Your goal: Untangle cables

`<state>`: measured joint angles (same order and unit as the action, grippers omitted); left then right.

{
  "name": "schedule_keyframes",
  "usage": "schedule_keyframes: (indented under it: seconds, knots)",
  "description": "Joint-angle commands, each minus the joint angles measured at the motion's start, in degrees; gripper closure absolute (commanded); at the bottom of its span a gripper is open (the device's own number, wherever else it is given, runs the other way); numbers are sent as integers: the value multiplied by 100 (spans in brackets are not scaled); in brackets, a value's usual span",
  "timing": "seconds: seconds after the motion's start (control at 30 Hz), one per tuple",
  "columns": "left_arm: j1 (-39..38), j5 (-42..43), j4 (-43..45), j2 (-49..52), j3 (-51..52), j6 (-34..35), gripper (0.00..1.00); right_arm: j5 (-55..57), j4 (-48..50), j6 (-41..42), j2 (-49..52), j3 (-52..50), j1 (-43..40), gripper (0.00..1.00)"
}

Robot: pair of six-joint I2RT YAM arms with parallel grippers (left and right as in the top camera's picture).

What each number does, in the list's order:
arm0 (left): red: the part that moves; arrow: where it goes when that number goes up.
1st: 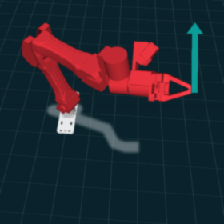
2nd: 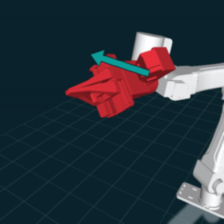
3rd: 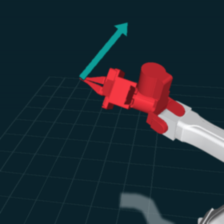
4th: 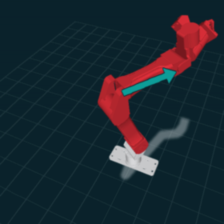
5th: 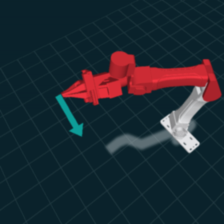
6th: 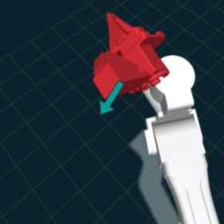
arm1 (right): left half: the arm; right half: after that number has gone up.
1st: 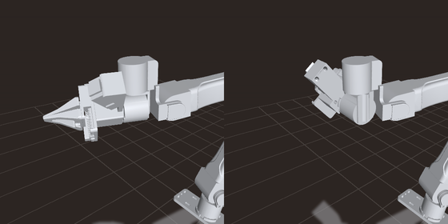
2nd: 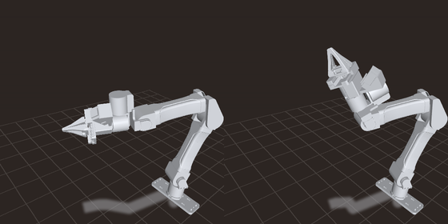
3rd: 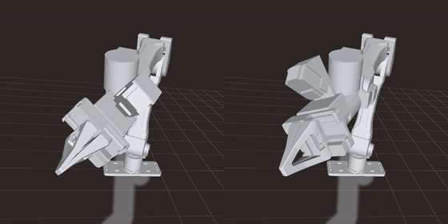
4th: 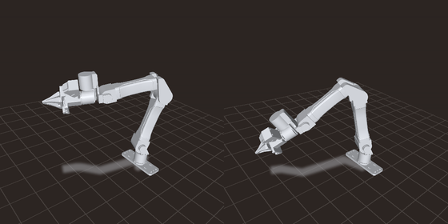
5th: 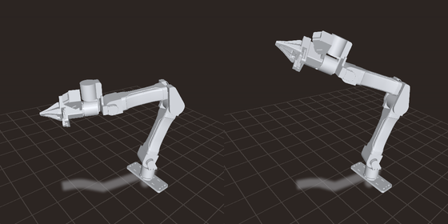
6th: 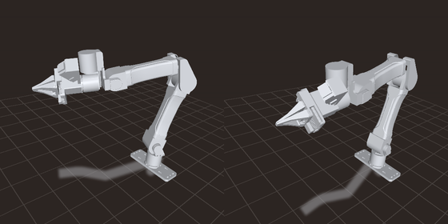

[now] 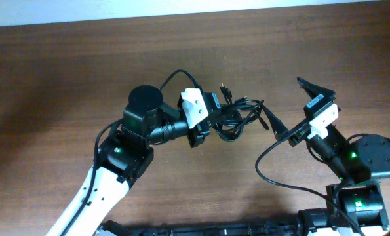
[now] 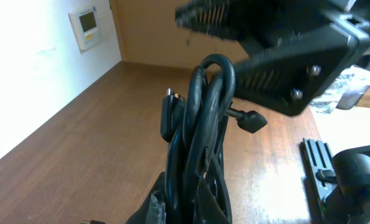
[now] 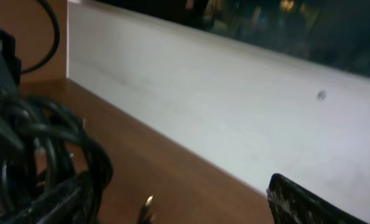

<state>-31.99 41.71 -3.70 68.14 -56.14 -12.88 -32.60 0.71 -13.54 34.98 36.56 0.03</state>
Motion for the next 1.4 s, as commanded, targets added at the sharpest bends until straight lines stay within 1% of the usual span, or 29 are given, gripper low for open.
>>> schedule_keyframes:
  seconds: [0.0, 0.1, 0.2, 0.27, 0.43, 0.5, 0.57, 0.63, 0.7, 0.73, 0.77, 0.8, 0.87, 0.97, 1.0, 1.07, 1.1, 1.17, 1.23, 1.27, 1.33, 1.37]
  knots:
    - [17, 258, 61, -109, -61, -144, 100, -68, 278, -166, -11, 96, -2, 12]
    - [11, 463, 175, -109, -61, -221, 100, -420, 391, -168, -11, 96, -2, 12]
    - [11, 708, 282, -109, -61, -221, 100, -426, 699, -168, 33, 96, -4, 12]
    - [11, 1016, 472, -109, -61, -221, 100, -422, 1115, -168, 210, 96, -4, 12]
    - [13, 994, 450, -107, -61, -223, 100, -402, 2726, -81, 1069, 96, -4, 12]
    - [11, 994, 452, -107, -61, -223, 100, -389, 2964, -79, 1165, 96, -4, 12]
    - [11, 997, 450, -107, -61, -225, 100, -42, 3045, -79, 1185, 96, -4, 12]
    - [13, 994, 448, -107, -61, -225, 100, 938, 3132, -81, 1182, 96, -4, 11]
    - [13, 940, 424, -107, -61, -227, 100, 1550, 3123, -81, 1185, 96, -4, 9]
    - [31, 813, 291, -109, -61, -275, 100, 2013, 3123, -81, 1182, 96, -4, 6]
    - [42, 800, 85, -109, -61, -538, 100, 2218, 3110, -81, 1182, 96, -7, 4]
    - [72, 802, 11, -109, -61, -608, 100, 2321, 3042, -83, 1185, 96, -9, 2]
    - [72, 769, 22, -109, -61, -608, 100, 2319, 2369, -81, 1185, 96, -9, 2]
    - [72, 284, 17, -109, -61, -581, 100, 2052, 918, -81, 1182, 96, -9, 2]
    - [72, 13, 20, -109, -61, -463, 100, 1744, 501, -81, 1182, 96, -9, 2]
    - [72, -911, 42, -109, -61, 197, 100, 1213, -2, -81, 1182, 96, -9, 2]
    - [72, -1526, 39, -109, -61, 586, 100, 802, -267, -81, 1182, 96, -9, 2]
    - [72, -2168, 37, -109, -61, 933, 100, 238, -649, -79, 1182, 96, -9, 2]
    - [72, -2514, 37, -109, -61, 1167, 100, -109, -957, 4, 1158, 96, -9, 2]
    - [72, -2677, 35, -109, -61, 1344, 100, -380, -997, 470, 1082, 96, -9, 1]
    - [70, -2671, 13, -109, -61, 1355, 100, -1174, -992, 1043, 918, 96, -9, 1]
    - [70, -2629, -4, -109, -61, 1355, 100, -1515, -970, 1156, 868, 96, -9, 1]
